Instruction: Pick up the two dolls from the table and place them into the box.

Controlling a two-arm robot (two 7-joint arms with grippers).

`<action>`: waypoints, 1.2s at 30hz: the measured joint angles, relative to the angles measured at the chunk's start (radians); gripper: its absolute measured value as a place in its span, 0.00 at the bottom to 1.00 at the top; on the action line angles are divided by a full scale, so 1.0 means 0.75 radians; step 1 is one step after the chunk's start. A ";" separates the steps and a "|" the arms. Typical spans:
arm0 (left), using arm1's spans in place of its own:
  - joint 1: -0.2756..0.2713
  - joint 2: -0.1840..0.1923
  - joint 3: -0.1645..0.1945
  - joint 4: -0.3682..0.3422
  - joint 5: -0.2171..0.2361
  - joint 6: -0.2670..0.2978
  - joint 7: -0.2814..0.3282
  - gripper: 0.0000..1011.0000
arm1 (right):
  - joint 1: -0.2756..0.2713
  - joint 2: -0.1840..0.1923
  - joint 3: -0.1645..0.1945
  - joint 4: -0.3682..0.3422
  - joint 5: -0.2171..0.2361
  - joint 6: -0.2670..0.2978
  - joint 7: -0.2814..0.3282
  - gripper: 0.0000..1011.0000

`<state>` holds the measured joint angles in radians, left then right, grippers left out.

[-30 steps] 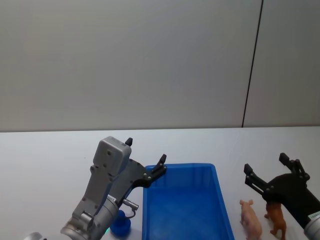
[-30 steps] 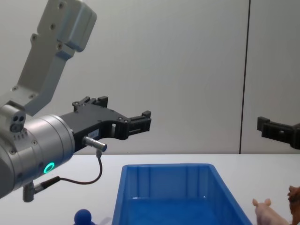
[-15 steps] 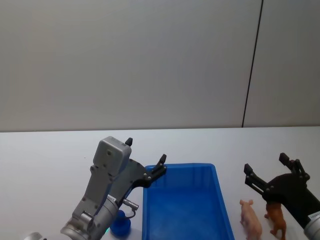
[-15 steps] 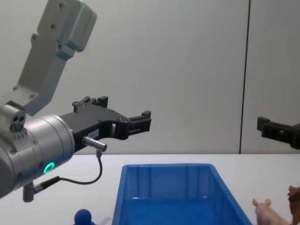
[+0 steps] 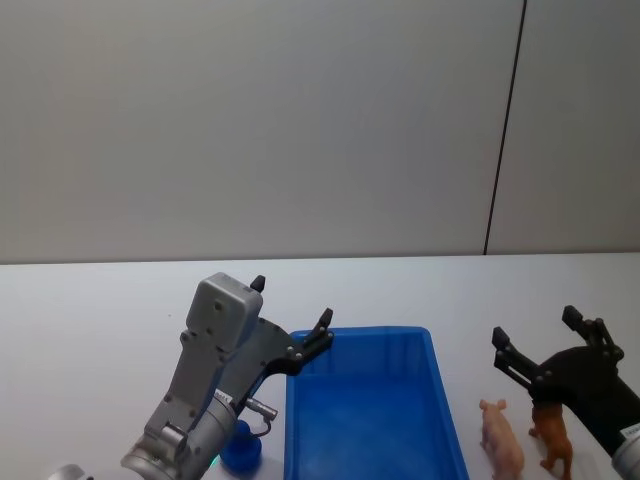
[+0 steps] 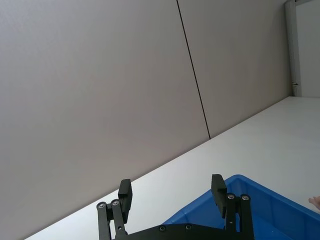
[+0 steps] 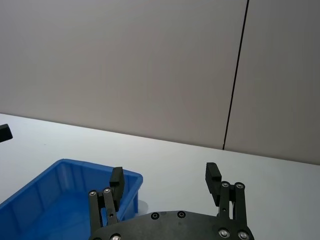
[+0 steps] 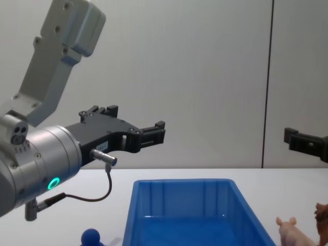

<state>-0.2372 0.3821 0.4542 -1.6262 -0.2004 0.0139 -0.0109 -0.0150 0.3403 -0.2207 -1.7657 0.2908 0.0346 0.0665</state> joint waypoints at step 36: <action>0.000 0.000 0.000 0.000 0.000 0.000 0.000 0.99 | -0.078 0.054 0.055 0.000 0.056 0.228 -0.083 0.99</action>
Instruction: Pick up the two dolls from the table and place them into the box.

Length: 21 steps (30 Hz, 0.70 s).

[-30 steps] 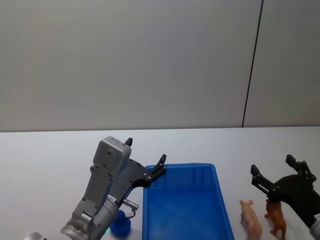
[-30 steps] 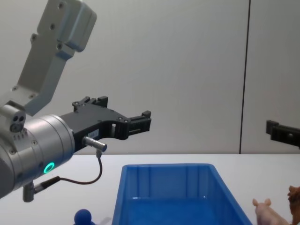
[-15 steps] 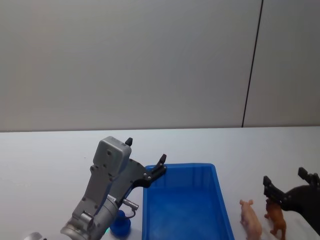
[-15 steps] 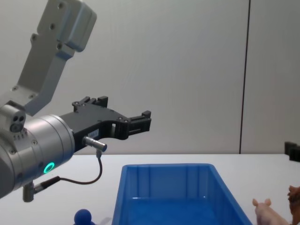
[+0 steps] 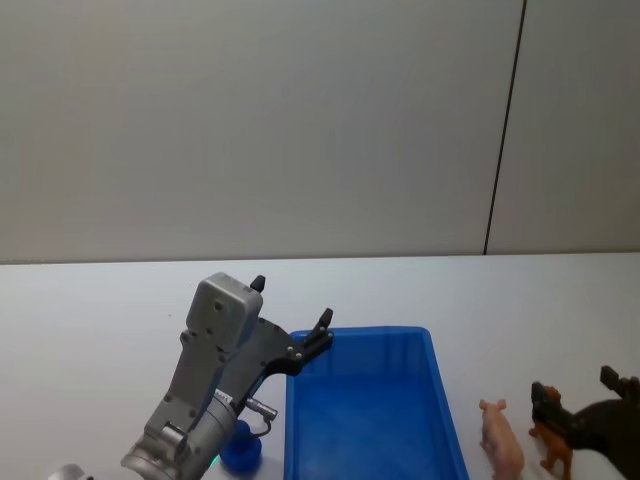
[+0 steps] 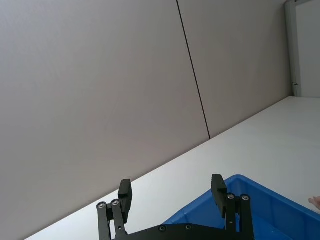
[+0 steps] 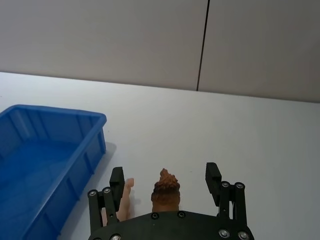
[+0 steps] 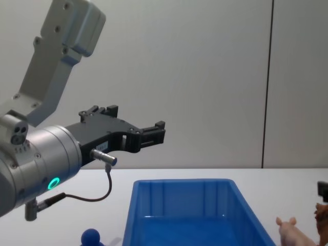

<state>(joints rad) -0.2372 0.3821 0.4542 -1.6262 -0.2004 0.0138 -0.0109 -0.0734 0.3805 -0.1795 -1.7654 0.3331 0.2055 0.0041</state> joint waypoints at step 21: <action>0.000 0.000 0.000 0.000 0.000 0.000 0.000 0.99 | 0.003 -0.040 -0.016 0.095 -0.015 0.074 -0.009 0.99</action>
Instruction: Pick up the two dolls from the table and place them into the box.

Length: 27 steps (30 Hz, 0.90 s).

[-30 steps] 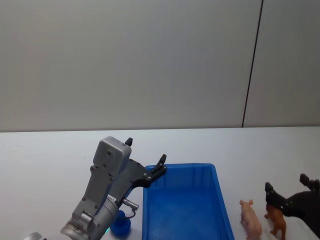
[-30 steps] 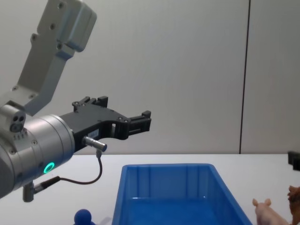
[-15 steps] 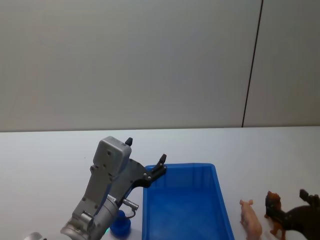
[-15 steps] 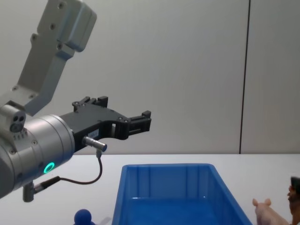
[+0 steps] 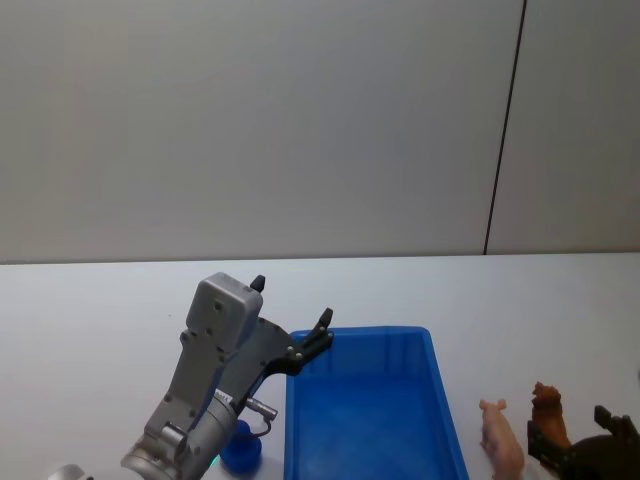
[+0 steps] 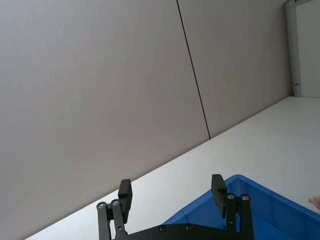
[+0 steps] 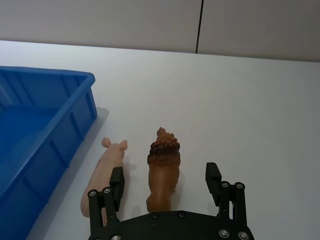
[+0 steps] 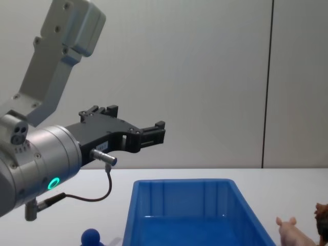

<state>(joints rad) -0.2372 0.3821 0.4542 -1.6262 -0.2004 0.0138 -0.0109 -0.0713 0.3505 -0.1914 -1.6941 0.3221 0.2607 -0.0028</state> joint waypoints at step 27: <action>0.000 0.000 0.000 0.000 0.000 0.000 0.000 0.99 | 0.034 -0.045 -0.009 0.094 -0.015 0.038 0.008 0.31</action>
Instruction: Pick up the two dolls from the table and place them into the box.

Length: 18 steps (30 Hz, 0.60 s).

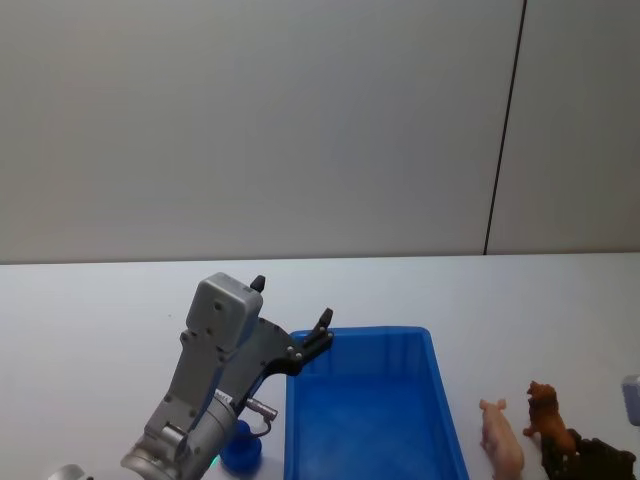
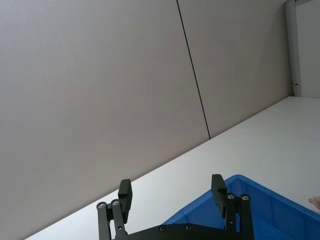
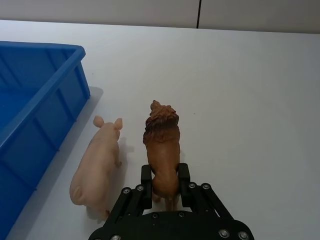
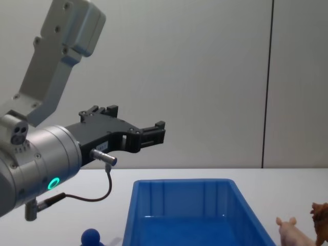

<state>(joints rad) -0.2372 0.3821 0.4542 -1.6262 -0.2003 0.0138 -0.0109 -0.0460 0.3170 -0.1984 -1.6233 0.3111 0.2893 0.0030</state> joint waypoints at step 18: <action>0.000 0.000 0.000 0.000 0.000 0.000 0.000 0.99 | 0.027 -0.014 -0.006 -0.097 -0.041 -0.088 0.068 0.29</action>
<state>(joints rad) -0.2372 0.3821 0.4542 -1.6262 -0.2003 0.0138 -0.0109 -0.0261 0.3067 -0.2028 -1.6957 0.2800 0.2236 0.0540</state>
